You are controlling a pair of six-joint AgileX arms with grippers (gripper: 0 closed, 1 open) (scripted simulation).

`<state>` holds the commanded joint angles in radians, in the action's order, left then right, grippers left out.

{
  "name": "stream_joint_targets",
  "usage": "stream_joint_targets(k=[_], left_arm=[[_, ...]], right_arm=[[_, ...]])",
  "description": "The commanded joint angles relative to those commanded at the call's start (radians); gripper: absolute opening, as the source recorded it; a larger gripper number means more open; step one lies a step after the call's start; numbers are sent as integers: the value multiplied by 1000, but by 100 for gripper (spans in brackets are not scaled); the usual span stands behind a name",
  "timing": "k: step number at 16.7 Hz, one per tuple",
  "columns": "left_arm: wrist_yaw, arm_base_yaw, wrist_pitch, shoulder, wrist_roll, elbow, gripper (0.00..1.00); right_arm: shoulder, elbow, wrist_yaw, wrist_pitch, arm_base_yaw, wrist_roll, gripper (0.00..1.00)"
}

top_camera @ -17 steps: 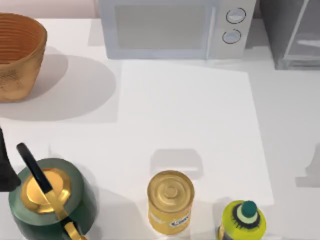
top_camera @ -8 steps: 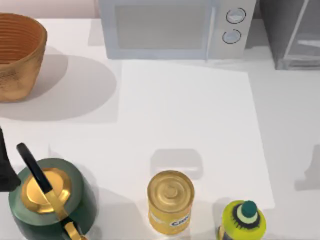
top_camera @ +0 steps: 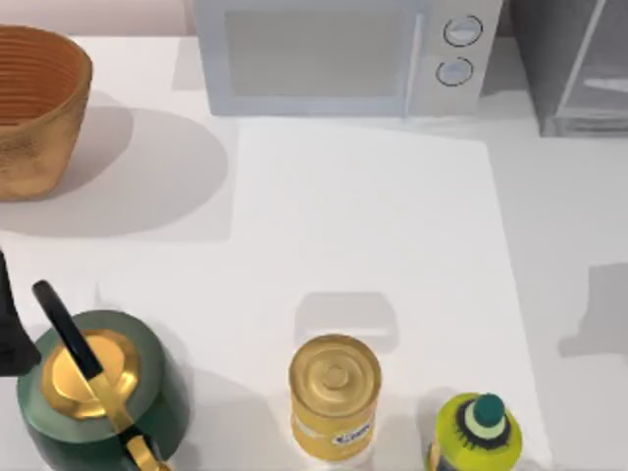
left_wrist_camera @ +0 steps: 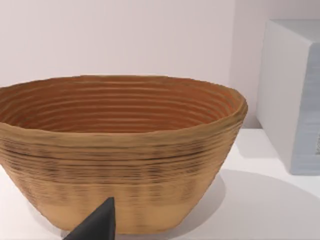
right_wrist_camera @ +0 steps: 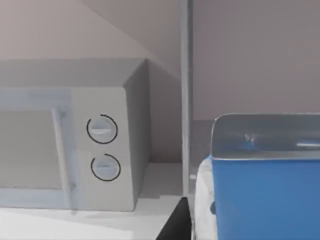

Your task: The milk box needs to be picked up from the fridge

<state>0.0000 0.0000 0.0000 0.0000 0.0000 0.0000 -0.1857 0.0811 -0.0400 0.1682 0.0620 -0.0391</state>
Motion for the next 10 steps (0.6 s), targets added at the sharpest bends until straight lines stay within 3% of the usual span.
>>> stream_joint_targets(k=[10], left_arm=[[0,0,0,0,0,0,100]], right_arm=[[-595,184,-110,455,152,-89,0]])
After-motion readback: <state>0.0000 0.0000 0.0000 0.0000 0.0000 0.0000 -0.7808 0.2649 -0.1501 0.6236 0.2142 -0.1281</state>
